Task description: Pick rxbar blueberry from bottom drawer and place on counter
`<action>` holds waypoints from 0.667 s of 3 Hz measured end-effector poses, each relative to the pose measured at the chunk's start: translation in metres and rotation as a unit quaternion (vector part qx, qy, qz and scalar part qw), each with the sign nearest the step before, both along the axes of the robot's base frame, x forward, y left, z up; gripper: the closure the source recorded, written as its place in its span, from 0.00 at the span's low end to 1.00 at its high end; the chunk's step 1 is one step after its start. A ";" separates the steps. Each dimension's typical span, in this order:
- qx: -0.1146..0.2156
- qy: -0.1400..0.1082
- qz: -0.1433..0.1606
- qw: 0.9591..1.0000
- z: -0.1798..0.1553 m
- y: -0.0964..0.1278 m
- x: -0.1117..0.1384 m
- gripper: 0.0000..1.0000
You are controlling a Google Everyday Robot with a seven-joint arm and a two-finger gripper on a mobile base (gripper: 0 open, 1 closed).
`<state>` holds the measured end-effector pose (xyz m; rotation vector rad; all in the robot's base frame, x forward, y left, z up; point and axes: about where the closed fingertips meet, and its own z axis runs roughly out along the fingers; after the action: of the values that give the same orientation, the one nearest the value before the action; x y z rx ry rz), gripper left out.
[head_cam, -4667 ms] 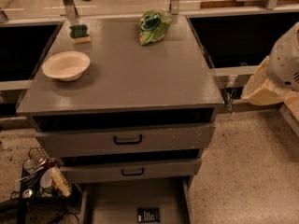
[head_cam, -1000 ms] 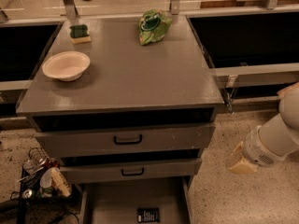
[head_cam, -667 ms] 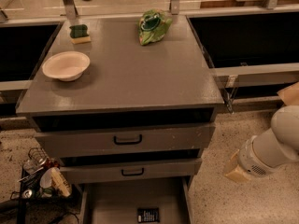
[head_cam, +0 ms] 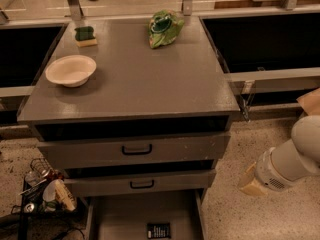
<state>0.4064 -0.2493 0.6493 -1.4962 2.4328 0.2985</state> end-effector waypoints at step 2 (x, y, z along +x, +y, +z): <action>0.065 0.055 -0.006 0.996 -0.064 0.008 -0.015 1.00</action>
Offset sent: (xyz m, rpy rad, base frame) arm -0.0209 0.0140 -0.0989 0.1920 0.1726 -0.0074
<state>0.3915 -0.2409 0.5852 -1.4450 2.4527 0.5402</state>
